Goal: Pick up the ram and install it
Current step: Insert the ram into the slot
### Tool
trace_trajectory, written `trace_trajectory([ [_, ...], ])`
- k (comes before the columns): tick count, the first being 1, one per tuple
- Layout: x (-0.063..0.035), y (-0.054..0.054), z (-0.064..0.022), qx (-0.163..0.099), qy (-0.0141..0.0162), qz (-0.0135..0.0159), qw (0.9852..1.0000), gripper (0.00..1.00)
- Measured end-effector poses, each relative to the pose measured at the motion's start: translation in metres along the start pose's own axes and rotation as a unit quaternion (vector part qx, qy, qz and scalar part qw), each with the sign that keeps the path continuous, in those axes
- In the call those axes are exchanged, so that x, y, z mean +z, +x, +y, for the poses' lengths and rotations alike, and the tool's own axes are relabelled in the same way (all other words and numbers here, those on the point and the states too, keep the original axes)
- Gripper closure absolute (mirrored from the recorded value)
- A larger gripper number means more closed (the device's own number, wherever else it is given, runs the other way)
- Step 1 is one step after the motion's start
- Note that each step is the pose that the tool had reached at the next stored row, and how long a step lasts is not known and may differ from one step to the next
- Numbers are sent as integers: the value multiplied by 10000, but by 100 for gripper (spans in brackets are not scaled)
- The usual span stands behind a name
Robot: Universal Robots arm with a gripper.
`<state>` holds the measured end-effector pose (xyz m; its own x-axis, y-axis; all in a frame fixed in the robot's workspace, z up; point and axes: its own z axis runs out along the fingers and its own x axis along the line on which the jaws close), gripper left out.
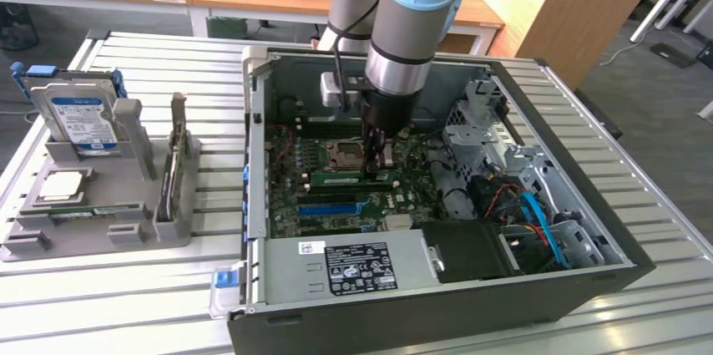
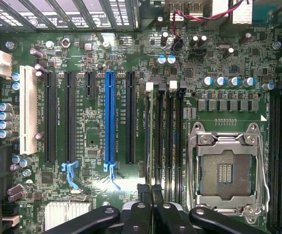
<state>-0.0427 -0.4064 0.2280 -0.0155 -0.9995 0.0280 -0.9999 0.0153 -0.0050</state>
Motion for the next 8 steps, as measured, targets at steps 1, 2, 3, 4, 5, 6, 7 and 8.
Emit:
trace_trajectory([
  [1,5,0,0,0,-1,1,10000,88],
  [2,7,1,0,0,-1,4,10000,88],
  [3,7,1,0,0,-1,4,10000,88],
  [4,8,1,0,0,-1,4,10000,88],
  [5,9,0,0,0,-1,3,10000,88],
  [6,10,0,0,0,-1,2,10000,88],
  [7,10,-4,0,0,0,2,10000,88],
  [8,11,-7,0,0,0,0,10000,88],
])
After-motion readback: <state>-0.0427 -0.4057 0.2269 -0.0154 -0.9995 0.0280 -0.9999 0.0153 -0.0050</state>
